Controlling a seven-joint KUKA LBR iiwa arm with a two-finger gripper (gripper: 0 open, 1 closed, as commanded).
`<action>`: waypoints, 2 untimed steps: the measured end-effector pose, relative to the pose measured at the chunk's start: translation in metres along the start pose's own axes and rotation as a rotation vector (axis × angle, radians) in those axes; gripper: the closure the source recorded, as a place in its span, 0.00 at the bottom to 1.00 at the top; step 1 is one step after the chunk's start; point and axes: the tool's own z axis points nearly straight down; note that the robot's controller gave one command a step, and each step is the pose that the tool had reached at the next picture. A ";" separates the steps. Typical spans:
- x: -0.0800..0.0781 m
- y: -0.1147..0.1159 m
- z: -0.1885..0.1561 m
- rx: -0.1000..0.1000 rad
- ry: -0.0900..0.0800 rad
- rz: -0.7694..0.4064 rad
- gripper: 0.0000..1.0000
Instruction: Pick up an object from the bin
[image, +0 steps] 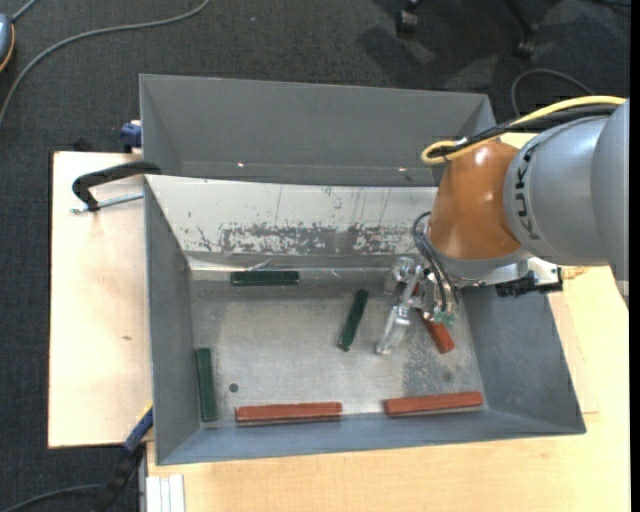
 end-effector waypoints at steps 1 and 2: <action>-0.006 0.074 -0.010 -0.007 -0.011 -0.115 0.00; -0.006 0.070 -0.010 -0.005 -0.010 -0.110 1.00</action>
Offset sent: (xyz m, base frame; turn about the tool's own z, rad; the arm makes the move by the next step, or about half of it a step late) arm 0.0228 0.0647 0.0087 -0.1090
